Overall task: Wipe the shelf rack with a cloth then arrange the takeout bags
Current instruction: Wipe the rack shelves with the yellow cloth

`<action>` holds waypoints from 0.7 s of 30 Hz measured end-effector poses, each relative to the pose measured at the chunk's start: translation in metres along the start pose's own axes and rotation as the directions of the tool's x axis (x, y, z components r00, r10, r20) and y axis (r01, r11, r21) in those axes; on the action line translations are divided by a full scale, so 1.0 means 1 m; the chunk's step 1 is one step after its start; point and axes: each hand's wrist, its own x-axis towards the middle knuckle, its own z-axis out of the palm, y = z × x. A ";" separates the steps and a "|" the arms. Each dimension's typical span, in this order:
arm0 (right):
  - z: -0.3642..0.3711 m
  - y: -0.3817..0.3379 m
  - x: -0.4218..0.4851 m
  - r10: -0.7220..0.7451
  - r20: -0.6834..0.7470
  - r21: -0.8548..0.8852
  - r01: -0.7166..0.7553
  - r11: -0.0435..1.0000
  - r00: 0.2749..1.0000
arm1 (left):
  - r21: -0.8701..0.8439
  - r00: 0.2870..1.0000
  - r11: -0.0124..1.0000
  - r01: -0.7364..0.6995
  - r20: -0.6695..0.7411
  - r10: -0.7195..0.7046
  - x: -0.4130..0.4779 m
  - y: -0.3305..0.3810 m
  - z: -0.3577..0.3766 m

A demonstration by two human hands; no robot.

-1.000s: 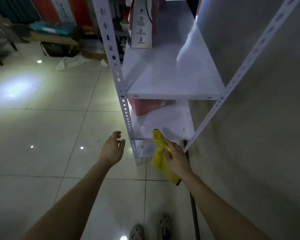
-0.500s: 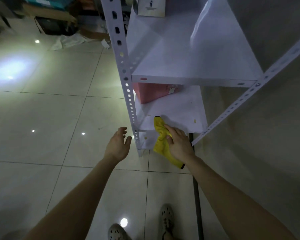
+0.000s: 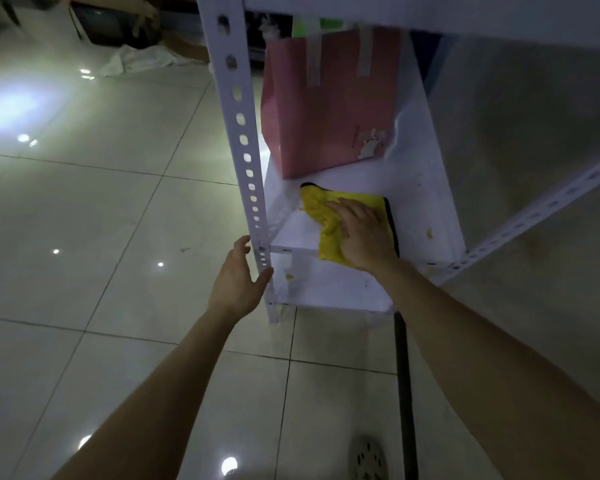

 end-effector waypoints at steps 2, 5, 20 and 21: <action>0.012 0.008 0.003 -0.024 -0.089 0.044 0.028 0.999 0.996 | -0.049 0.998 0.997 -0.052 -0.039 0.050 0.008 -0.017 0.023; 0.018 0.018 0.011 -0.082 -0.166 0.072 0.095 0.993 0.983 | -0.145 0.987 0.985 -0.098 -0.142 0.078 0.017 -0.037 0.053; 0.008 0.021 0.022 -0.137 -0.153 -0.010 0.137 0.990 0.979 | -0.065 0.846 0.932 -0.357 -0.446 0.293 0.057 -0.061 0.093; 0.007 0.019 0.018 -0.135 -0.158 0.020 0.140 0.990 0.978 | -0.053 0.845 0.934 -0.355 -0.445 0.296 0.056 -0.058 0.092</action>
